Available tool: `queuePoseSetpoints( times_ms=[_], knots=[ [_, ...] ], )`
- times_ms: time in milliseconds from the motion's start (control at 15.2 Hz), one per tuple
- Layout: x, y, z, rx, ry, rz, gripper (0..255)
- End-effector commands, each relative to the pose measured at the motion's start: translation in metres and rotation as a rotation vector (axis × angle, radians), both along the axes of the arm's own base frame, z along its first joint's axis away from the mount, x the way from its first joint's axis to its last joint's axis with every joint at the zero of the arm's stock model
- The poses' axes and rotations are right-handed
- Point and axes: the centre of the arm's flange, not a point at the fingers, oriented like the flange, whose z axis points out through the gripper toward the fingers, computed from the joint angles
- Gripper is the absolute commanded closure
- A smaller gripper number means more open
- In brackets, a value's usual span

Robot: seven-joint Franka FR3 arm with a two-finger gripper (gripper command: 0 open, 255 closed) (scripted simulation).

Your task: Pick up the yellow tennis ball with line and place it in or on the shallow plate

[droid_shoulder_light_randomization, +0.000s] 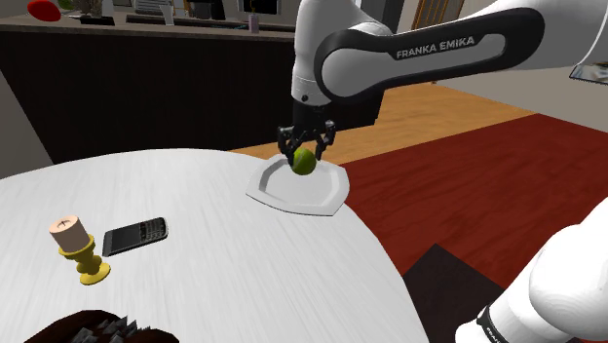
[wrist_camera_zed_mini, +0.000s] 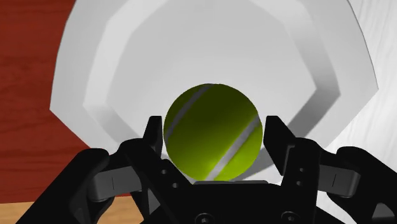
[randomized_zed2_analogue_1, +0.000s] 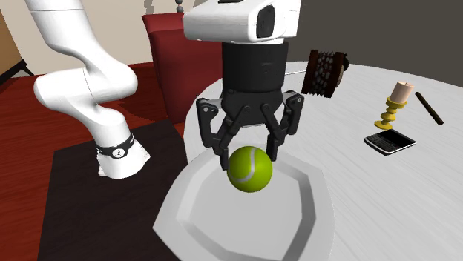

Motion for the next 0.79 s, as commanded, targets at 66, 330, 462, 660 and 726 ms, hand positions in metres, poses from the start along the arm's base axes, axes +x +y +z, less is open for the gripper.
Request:
queuePoseSetpoints(
  times_ms=[66,330,462,660,726],
  knots=[
    [0.000,0.000,-0.015,0.000,-0.001,0.000,255],
    [0.000,0.000,-0.036,0.000,-0.001,0.000,255],
    [0.000,0.000,-0.039,0.000,-0.001,0.000,255],
    [0.000,0.000,-0.039,0.000,-0.001,0.000,255],
    [0.000,0.000,-0.039,0.000,-0.001,0.000,255]
  ],
)
